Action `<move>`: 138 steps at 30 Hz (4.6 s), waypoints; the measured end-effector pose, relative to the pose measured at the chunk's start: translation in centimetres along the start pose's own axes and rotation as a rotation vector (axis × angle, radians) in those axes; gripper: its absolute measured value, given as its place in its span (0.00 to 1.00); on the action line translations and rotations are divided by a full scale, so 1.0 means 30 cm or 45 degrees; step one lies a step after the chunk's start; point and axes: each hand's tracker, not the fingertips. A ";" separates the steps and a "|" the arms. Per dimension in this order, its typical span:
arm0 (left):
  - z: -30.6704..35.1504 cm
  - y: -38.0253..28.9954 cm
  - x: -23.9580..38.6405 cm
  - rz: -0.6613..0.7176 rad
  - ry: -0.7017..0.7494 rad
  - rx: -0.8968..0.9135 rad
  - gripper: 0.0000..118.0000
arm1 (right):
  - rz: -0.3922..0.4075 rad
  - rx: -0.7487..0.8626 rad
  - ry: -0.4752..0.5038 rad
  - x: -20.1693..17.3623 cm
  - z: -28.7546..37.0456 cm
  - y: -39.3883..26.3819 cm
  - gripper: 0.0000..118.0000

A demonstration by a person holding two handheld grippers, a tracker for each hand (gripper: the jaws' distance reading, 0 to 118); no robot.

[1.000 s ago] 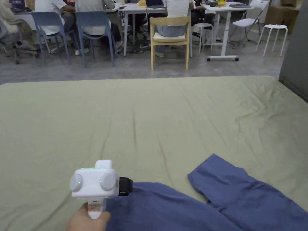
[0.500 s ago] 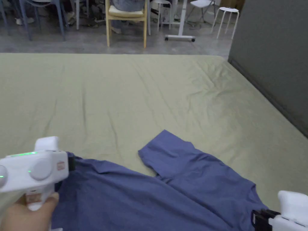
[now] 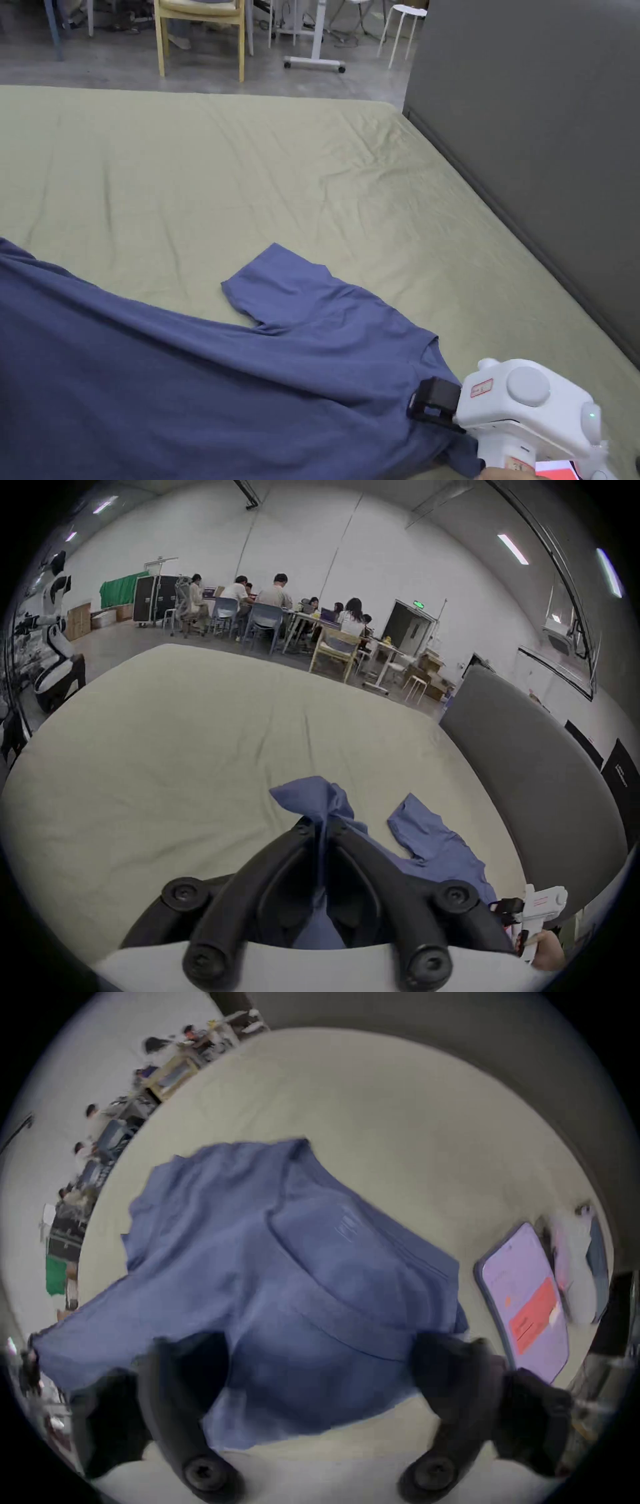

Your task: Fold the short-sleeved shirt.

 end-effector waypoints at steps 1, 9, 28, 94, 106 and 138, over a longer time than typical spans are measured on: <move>0.006 -0.008 -0.004 0.004 0.004 -0.002 0.02 | -0.021 -0.030 0.002 -0.004 -0.017 0.004 0.71; 0.007 -0.016 -0.104 0.073 0.008 -0.054 0.02 | 0.404 0.278 0.120 -0.185 0.202 -0.030 0.14; 0.294 1.011 -0.219 0.263 0.105 0.439 0.02 | 0.815 0.911 0.198 -1.039 1.218 0.614 0.14; 0.273 -0.622 -0.516 0.220 0.430 -0.475 0.98 | 0.888 0.438 0.373 -0.437 0.446 -0.503 0.02; 0.092 -0.645 -0.537 0.118 0.472 -0.391 0.55 | 0.956 0.384 0.184 -0.472 0.323 -0.329 0.02; 0.154 -0.486 -0.484 0.392 0.211 -0.332 0.01 | 1.328 0.483 0.208 -0.740 0.201 0.017 0.03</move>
